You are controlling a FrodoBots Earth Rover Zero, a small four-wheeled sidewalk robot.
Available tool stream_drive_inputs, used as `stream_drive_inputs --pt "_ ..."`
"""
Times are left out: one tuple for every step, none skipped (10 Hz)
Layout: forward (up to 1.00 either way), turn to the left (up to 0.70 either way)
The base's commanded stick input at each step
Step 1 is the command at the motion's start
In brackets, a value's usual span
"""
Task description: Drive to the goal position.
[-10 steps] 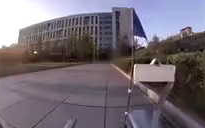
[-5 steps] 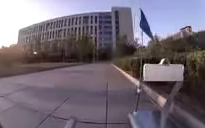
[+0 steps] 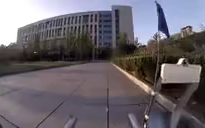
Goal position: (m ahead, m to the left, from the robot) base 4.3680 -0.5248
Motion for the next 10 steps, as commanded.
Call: stream_drive_inputs --pt "0.7 0.0" --pt "0.7 0.0" --pt "0.7 0.0" --pt "0.7 0.0" --pt "0.7 0.0" --pt "0.7 0.0" --pt "0.7 0.0" --pt "0.7 0.0" --pt "0.7 0.0" --pt "0.7 0.0"
